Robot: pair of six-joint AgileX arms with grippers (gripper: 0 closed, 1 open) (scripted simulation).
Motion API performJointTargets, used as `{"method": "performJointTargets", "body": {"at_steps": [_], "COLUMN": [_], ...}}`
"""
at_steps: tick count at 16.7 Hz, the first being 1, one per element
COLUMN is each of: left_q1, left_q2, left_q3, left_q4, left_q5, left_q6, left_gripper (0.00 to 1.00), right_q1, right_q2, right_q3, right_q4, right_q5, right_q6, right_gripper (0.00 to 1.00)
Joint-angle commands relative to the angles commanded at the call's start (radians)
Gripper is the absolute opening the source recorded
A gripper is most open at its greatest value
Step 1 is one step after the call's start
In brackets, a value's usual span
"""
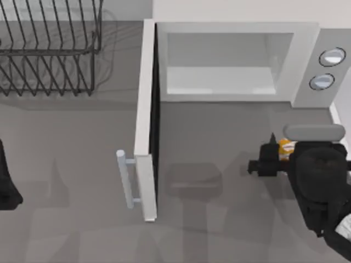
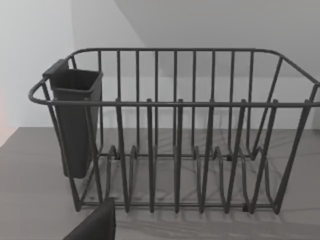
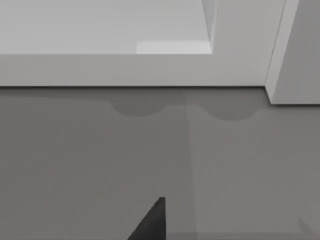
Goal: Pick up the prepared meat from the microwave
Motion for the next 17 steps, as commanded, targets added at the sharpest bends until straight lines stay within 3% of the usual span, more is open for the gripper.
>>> {"method": "performJointTargets", "body": {"at_steps": [13, 17], "left_q1": [0.000, 0.000], "left_q2": [0.000, 0.000], "left_q3": [0.000, 0.000], "left_q4": [0.000, 0.000], "left_q5": [0.000, 0.000], "left_q6": [0.000, 0.000], "left_gripper": [1.00, 1.00], "right_q1": [0.000, 0.000], "right_q2": [0.000, 0.000], "right_q3": [0.000, 0.000], "right_q4": [0.000, 0.000], "right_q5": [0.000, 0.000], "right_q6": [0.000, 0.000], "right_gripper": [0.98, 1.00]}}
